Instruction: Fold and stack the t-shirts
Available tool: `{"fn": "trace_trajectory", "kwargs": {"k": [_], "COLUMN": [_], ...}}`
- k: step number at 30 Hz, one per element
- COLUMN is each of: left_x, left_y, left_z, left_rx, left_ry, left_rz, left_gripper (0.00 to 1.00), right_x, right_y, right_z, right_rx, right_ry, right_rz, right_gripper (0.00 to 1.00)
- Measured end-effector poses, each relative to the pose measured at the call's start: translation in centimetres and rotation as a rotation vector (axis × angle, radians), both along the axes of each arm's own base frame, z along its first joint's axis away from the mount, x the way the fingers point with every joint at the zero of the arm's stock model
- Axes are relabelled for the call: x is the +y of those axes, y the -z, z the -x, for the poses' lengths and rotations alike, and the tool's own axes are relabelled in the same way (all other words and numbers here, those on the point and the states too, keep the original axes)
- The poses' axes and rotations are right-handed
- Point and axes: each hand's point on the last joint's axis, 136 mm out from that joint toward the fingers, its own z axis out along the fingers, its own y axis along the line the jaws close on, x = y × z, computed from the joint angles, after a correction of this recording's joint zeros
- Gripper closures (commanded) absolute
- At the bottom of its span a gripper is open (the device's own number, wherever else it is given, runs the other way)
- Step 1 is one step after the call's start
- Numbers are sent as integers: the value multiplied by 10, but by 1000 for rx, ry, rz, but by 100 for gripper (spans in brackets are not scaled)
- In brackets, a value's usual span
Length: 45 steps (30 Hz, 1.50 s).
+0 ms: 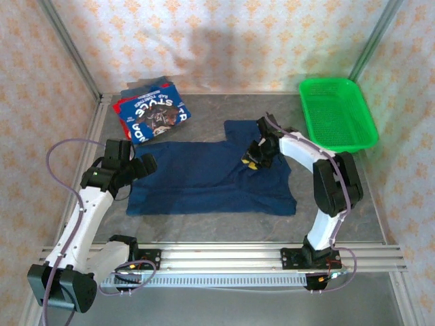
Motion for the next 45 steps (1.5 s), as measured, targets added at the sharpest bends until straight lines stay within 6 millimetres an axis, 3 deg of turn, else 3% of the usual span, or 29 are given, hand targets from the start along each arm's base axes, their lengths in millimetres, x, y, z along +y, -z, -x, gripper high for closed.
{"fn": "trace_trajectory", "kwargs": {"k": [11,20,27,34,41,45], "left_x": [0,1,4,4,4,4], "left_y": [8,7,4,-1,1,1], "left_z": [5,5,6,8,9,10], "left_rx": [14,13,-1,-20,-18,-18], "left_ry": [0,0,-10,-10,-12,-12], "left_rz": [-2,-7,-18,-17,-16,-15], "left_gripper": [7,7,8,8,8,8], "right_x": [-9,-14,-7,-5,-3,3], "right_y": [16,42,31,35,37,31], "right_z": [-3,-7,-29,-33,-38,-48], "right_rx": [30,70,21,20,17,-6], "right_ry": [58,66,64,51,36,28], "right_rz": [60,116,101,105,108,90], "right_gripper": [75,75,76,76,89,86]}}
